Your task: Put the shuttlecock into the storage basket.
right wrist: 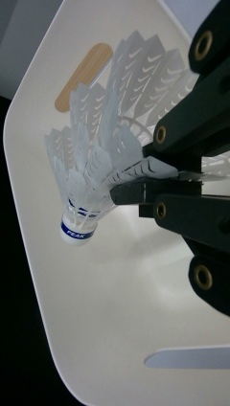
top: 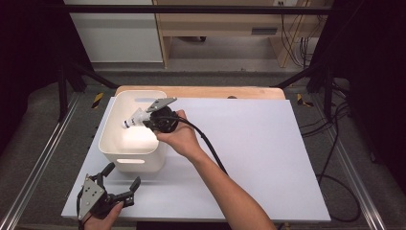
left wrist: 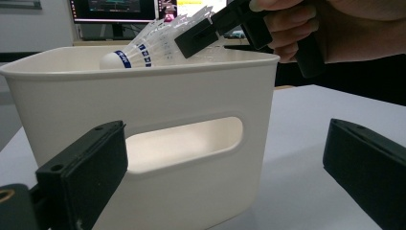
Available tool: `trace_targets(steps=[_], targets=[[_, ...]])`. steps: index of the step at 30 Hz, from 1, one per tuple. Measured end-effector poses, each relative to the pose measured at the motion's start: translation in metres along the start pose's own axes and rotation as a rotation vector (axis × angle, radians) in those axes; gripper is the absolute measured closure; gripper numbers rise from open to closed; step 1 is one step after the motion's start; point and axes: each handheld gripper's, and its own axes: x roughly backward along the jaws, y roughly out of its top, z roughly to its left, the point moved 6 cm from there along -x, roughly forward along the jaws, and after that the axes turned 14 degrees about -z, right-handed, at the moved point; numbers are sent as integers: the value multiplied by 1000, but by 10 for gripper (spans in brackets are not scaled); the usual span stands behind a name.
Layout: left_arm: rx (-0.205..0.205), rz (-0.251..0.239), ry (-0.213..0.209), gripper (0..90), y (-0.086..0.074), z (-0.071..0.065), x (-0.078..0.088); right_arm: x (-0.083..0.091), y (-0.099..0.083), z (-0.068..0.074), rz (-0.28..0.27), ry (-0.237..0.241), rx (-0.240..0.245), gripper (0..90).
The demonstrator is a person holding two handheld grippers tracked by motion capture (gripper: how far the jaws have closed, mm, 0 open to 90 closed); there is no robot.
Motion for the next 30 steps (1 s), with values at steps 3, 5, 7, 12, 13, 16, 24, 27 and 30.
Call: trace_targets(steps=[3, 5, 7, 12, 13, 16, 24, 27, 30], targets=[[3, 1, 0, 15, 0, 0, 0, 2, -2, 2, 21, 1, -9, 771], [2, 0, -2, 15, 0, 0, 0, 6, -2, 3, 47, -26, -14, 639], [3, 2, -2, 15, 0, -1, 0, 13, 0, 4, 44, -22, -15, 608], [1, 2, -3, 15, -1, -1, -1, 35, 9, 7, -1, -33, -13, 550], [1, 2, -3, 15, -1, -2, -1, 39, 10, 8, -7, -35, -13, 548], [-2, 3, -4, 15, -1, -2, -1, 48, 13, 9, -29, -36, -12, 533], [-3, 3, -7, 15, -1, -2, -1, 58, 19, 10, -61, -39, -18, 506], [-2, 2, -3, 15, -1, -2, -1, 58, 19, 12, -63, -39, -22, 497], [-3, 3, -3, 15, -1, -2, -1, 58, 18, 14, -62, -33, -18, 491]])
